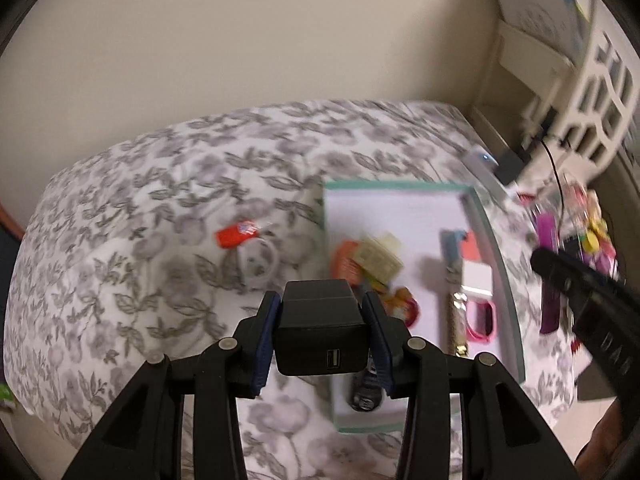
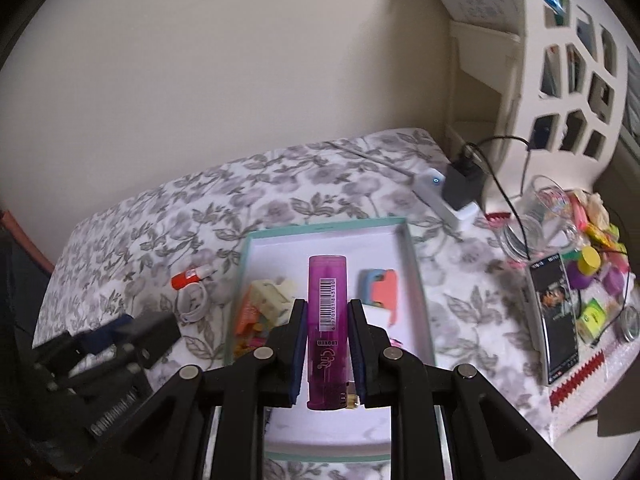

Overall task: Organize rigid objects
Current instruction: 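Carry adapter and lighter into the tray, lowering both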

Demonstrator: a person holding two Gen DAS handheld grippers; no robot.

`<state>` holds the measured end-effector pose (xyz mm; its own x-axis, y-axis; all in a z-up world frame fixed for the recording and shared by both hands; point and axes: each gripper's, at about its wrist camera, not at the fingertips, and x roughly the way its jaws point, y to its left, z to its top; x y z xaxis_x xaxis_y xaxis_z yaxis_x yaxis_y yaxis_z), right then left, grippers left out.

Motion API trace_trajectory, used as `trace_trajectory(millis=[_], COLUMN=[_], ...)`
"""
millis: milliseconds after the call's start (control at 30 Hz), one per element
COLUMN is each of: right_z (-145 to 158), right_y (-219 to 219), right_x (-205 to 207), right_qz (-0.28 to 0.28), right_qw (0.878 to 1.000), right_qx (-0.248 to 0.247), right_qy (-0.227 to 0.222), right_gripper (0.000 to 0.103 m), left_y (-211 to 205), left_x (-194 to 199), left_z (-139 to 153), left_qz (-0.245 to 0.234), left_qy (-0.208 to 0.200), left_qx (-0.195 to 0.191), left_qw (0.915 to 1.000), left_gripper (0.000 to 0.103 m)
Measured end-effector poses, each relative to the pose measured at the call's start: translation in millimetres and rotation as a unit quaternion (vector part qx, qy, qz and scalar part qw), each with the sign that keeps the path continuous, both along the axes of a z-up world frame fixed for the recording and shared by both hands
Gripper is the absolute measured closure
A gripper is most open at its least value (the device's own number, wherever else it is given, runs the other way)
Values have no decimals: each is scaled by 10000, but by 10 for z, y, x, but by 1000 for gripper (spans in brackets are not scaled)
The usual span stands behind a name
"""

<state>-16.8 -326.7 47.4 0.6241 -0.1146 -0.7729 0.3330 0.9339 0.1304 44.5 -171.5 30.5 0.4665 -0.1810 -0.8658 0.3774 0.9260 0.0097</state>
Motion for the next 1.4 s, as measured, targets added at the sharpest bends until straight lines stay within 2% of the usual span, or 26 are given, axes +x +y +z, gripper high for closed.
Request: trace_trajectory(millis=[100, 367, 667, 833, 1400], right_z=[-71, -423, -893, -1055, -1196], right_y=[-98, -216, -245, -249, -263], right_x=[-16, 64, 177, 205, 229], right_qz=[-113, -228, -182, -159, -163], right_qw=[9998, 9961, 9860, 9812, 9760], right_qx=[45, 219, 396, 459, 475], right_qy=[176, 823, 1612, 1870, 2121], right_gripper=[82, 82, 82, 82, 82], left_y=[-139, -395, -516, -563, -664], left_x=[-56, -188, -206, -227, -300], left_z=[-85, -361, -662, -742, -776], left_qz=[-192, -493, -590, -646, -886], left_qy=[176, 452, 798, 844, 823], left_qx=[-24, 299, 603, 743, 865], left_qw=[9997, 9973, 9932, 9916, 9889], left_gripper=[59, 59, 59, 59, 59])
